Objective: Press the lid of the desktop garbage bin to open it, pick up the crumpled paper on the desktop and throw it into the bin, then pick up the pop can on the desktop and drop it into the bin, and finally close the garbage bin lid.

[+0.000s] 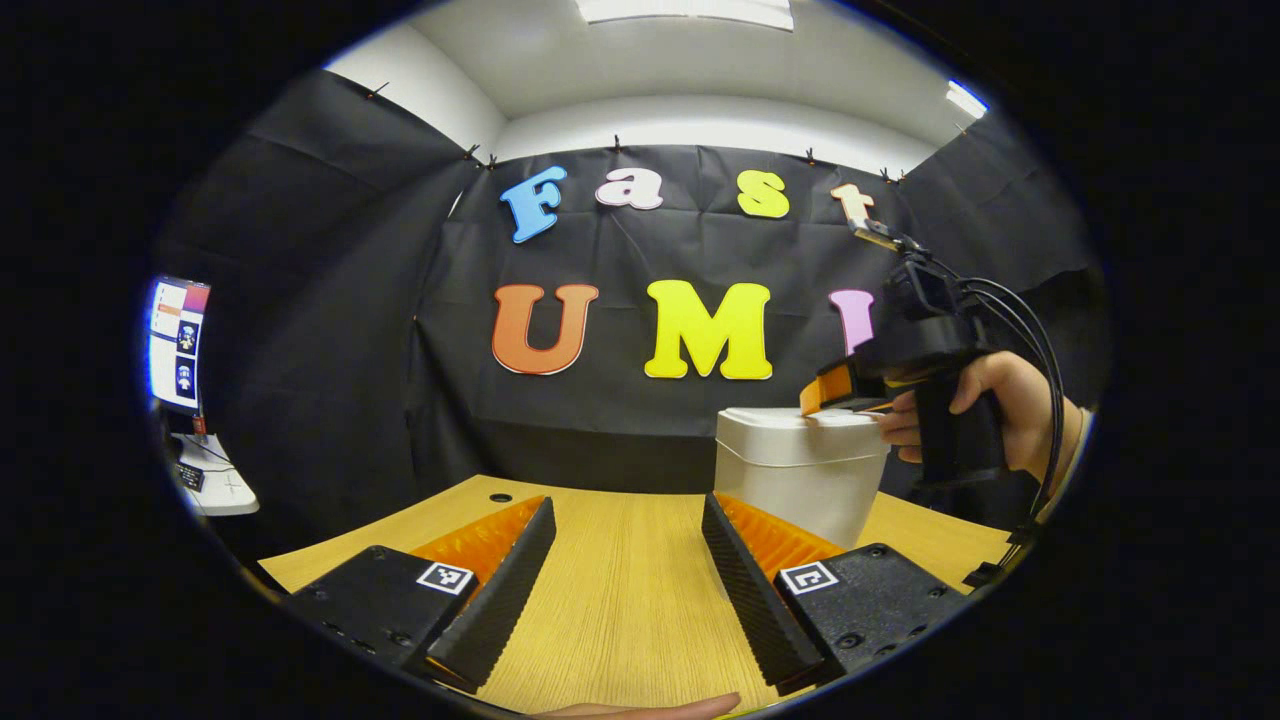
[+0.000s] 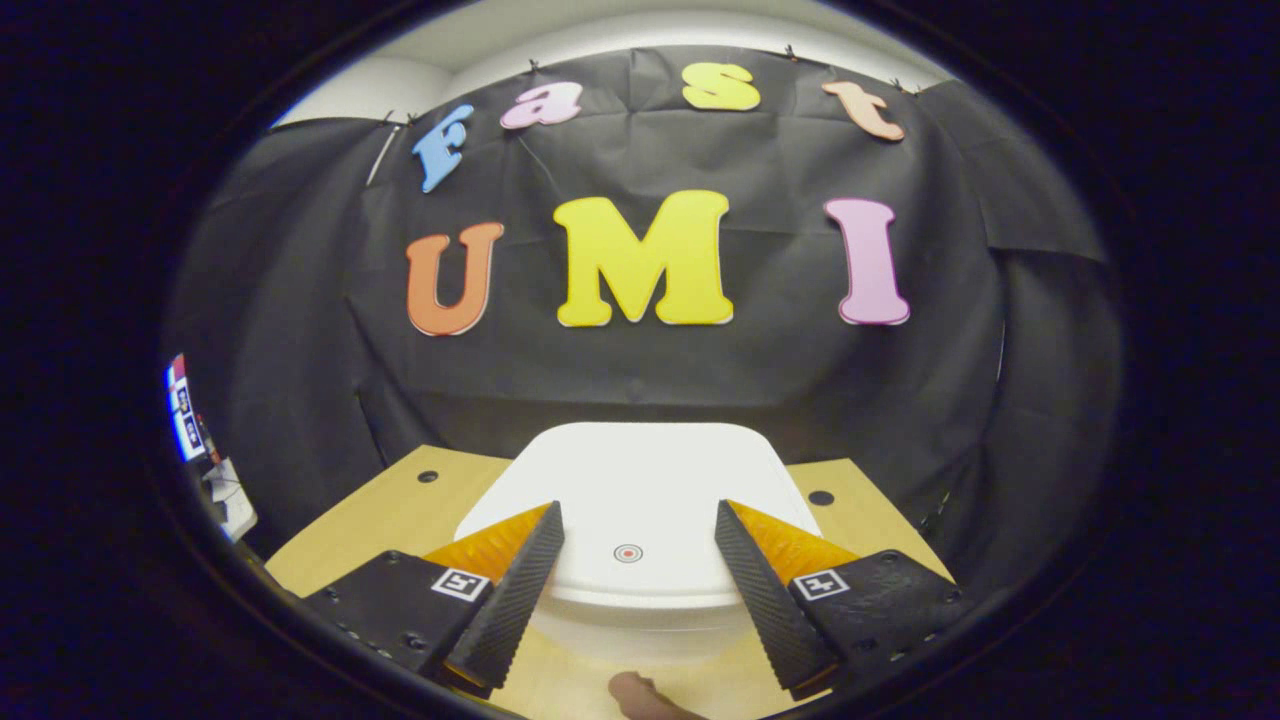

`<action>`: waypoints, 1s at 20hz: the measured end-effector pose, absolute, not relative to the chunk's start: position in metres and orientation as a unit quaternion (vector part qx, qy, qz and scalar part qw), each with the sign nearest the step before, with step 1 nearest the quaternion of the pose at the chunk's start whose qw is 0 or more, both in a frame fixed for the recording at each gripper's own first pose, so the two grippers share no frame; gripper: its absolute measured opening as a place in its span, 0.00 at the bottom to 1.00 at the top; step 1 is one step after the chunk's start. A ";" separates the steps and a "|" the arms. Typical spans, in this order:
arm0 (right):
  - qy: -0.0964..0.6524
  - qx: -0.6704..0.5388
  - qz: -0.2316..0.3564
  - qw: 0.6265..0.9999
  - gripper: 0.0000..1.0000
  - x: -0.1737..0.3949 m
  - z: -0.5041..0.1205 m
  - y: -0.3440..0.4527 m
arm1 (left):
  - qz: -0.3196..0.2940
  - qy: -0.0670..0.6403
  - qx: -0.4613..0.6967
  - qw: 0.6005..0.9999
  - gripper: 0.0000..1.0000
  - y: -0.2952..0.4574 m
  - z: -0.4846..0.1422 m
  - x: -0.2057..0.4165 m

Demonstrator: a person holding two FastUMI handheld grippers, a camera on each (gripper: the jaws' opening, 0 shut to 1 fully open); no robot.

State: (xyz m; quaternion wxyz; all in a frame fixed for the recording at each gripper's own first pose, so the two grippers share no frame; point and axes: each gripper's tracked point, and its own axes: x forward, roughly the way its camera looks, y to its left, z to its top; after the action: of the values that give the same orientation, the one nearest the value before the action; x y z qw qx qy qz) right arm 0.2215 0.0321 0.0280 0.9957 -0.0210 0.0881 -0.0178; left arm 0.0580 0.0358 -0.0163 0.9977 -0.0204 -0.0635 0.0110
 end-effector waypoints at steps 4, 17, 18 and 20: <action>0.018 -0.060 -0.037 0.997 0.97 0.160 -0.004 0.018 | 0.024 -0.048 -0.024 0.998 0.95 0.045 -0.025 0.064; -0.012 -0.070 -0.027 0.997 0.95 0.042 -0.067 -0.025 | -0.007 -0.019 -0.003 1.000 0.95 -0.006 -0.050 0.077; -0.008 -0.066 -0.028 0.997 0.95 0.040 -0.070 -0.028 | -0.011 -0.025 -0.002 1.000 0.95 -0.011 -0.048 0.076; -0.003 -0.044 -0.021 0.999 0.95 0.035 -0.070 -0.029 | -0.016 -0.034 -0.001 0.999 0.95 -0.017 -0.044 0.072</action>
State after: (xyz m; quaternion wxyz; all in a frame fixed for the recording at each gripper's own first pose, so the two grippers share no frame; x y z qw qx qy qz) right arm 0.0354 -0.0286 -0.0699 0.9988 -0.0436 -0.0025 -0.0208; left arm 0.0716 -0.0169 -0.0439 0.9993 -0.0010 -0.0339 -0.0157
